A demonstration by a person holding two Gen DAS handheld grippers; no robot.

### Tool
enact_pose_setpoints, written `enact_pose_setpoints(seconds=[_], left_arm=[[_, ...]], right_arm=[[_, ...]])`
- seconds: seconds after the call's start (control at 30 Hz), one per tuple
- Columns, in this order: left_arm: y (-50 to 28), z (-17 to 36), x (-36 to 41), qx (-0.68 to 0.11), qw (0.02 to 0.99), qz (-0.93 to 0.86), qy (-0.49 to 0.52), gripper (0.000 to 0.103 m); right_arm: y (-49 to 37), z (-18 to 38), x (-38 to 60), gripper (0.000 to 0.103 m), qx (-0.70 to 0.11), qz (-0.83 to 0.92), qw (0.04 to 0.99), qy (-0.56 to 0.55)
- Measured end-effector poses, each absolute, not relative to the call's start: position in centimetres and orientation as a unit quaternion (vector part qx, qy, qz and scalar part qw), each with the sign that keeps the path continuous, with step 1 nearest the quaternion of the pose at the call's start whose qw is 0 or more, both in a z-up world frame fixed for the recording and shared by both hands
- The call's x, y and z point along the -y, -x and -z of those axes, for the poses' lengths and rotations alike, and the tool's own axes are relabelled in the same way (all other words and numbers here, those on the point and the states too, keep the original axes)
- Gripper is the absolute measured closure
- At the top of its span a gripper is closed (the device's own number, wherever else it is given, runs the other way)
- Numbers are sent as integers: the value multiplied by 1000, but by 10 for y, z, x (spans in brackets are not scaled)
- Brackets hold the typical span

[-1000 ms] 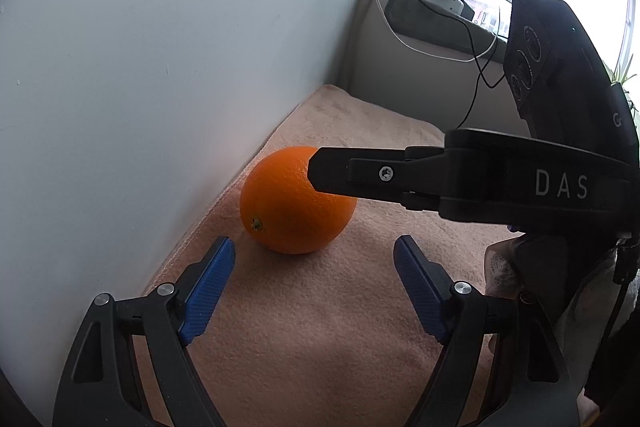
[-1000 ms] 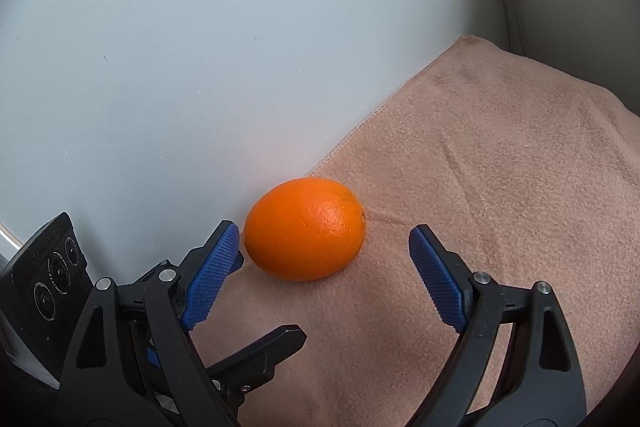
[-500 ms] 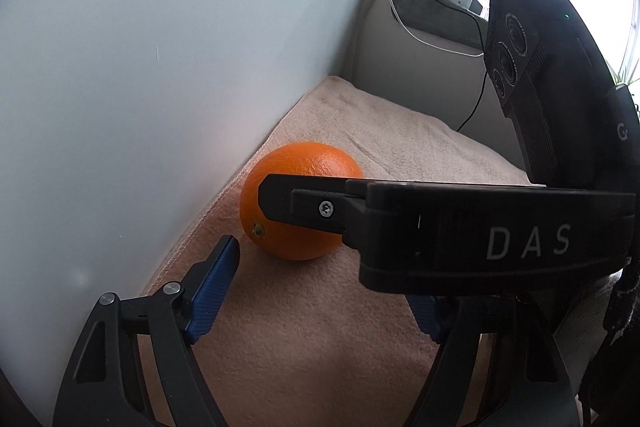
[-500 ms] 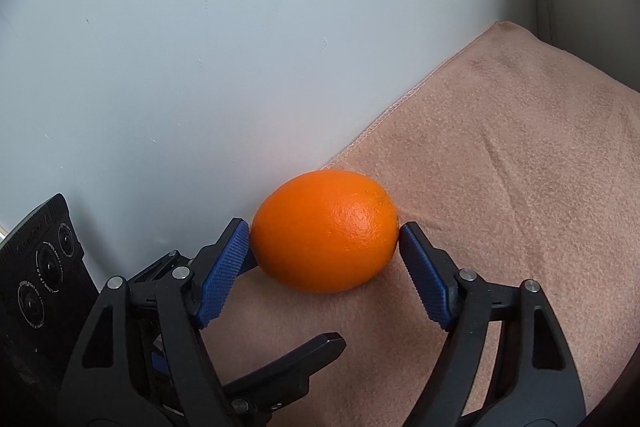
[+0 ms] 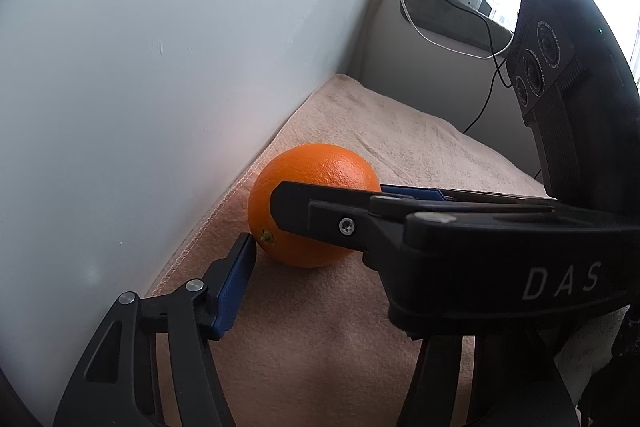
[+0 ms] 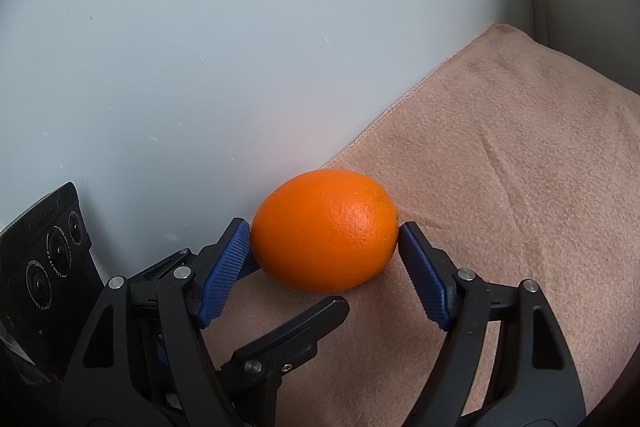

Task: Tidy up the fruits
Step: 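Lift the large orange with the right gripper and carry it over the plate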

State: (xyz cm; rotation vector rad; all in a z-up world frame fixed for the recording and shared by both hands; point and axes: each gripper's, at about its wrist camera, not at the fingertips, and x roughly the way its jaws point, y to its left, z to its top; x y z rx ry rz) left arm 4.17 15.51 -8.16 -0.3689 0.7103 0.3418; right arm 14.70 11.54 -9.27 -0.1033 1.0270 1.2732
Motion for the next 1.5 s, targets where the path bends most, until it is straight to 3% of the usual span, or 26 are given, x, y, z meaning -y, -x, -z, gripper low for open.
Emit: enact_pose_setpoints(seconds=[0.77, 1.5], left_arm=[[-36, 48, -107, -306, 931, -141, 141, 46], [-85, 17, -1, -283, 953, -30, 102, 46]], right_arm=[[-144, 62, -46, 24, -417, -558, 718, 12], [-167, 12, 103, 25, -379, -485, 787, -43]])
